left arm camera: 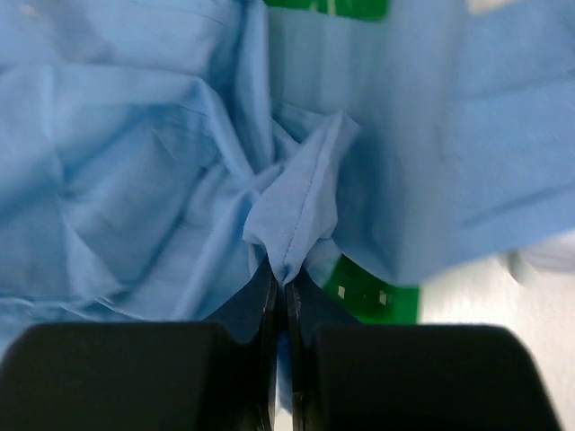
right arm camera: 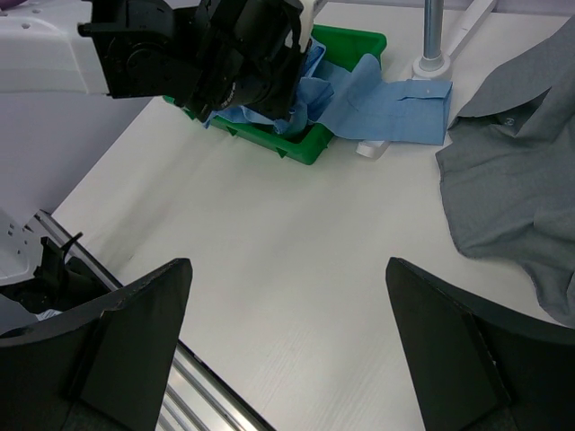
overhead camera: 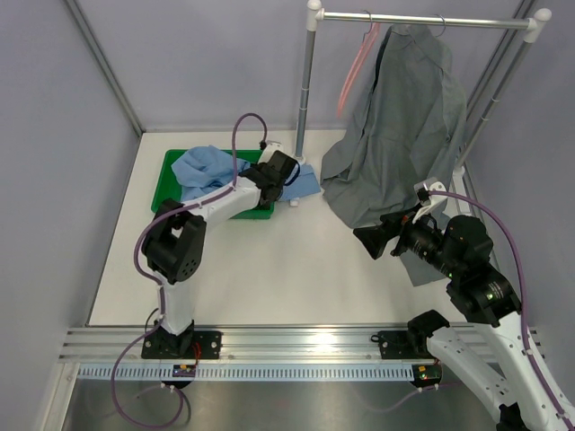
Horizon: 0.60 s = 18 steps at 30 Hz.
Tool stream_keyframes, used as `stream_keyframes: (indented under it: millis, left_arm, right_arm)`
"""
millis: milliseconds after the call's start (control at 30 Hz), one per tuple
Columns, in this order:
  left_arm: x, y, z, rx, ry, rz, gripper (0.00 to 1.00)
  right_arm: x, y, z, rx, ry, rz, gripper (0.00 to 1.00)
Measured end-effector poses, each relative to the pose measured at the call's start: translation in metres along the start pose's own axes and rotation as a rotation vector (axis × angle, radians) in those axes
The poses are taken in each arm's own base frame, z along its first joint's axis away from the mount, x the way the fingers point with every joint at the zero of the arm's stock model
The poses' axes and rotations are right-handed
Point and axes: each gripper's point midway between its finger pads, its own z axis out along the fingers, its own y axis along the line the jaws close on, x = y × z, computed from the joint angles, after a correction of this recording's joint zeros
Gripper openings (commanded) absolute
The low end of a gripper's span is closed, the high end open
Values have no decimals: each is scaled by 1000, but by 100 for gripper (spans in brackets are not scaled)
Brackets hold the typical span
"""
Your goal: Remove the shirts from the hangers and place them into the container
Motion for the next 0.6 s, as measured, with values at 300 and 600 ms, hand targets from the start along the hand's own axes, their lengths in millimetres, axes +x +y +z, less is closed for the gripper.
stream_keyframes:
  millis: [300,600]
  left_arm:
    - [-51,56,46,-44,-34,-119,5]
    - [-36,23,94,41,39,-108,13]
  right_arm:
    - [1,-1,2,3,9,2,99]
    - [4,-7,7,26,24,8,99]
